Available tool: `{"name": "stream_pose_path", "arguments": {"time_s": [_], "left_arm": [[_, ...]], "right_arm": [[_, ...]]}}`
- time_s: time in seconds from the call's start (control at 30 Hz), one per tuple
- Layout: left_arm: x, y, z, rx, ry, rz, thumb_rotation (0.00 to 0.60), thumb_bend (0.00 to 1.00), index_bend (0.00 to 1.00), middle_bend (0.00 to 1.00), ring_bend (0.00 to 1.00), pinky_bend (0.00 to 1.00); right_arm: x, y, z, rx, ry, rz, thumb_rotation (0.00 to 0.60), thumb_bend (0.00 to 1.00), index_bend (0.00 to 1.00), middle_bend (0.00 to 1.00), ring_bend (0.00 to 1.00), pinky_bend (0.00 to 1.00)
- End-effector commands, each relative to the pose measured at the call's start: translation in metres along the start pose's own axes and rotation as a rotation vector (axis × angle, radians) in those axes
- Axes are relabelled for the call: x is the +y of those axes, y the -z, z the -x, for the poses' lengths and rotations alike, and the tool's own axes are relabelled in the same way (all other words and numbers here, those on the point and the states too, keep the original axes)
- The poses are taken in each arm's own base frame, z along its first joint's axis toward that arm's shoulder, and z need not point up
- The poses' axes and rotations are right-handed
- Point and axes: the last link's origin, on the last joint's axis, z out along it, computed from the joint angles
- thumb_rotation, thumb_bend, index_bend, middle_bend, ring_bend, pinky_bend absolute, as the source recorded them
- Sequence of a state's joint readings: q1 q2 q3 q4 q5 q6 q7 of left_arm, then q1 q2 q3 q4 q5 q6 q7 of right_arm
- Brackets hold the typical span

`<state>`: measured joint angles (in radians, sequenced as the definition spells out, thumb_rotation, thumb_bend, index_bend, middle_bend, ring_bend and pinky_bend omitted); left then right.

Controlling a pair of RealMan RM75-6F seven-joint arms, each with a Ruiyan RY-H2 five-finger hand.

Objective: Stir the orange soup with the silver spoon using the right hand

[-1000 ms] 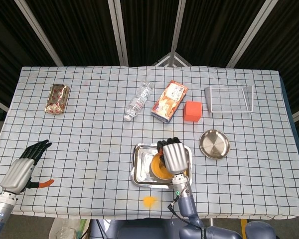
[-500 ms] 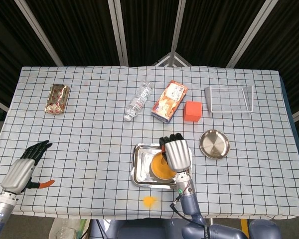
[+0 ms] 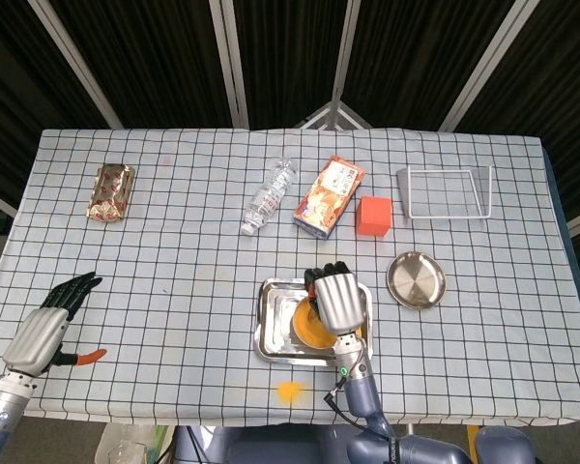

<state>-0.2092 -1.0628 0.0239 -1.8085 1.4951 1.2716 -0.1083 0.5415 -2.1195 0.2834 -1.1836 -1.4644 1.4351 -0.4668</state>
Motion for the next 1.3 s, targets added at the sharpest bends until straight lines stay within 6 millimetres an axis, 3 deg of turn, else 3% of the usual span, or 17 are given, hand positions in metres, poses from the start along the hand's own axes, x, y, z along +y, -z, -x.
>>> {"name": "stream_pose_path", "arguments": {"time_s": [0.03,0.57,1.3], "left_arm": [[0.000,0.000,0.000,-0.001,0.001,0.001,0.600,0.02,0.00,0.00,0.00,0.00],[0.001,-0.001,0.001,-0.004,-0.004,-0.003,0.600,0.02,0.00,0.00,0.00,0.00],[0.001,-0.003,0.001,0.002,-0.007,-0.014,0.600,0.02,0.00,0.00,0.00,0.00]], "right_arm": [[0.000,-0.002,0.001,0.000,-0.002,0.003,0.600,0.78,0.95,0.73,0.58,0.48],[0.022,0.010,0.005,-0.014,0.018,0.027,0.600,0.78,0.96,0.73,0.58,0.48],[0.030,0.019,-0.012,0.020,-0.014,0.025,0.600,0.78,0.96,0.73,0.58,0.48]]}}
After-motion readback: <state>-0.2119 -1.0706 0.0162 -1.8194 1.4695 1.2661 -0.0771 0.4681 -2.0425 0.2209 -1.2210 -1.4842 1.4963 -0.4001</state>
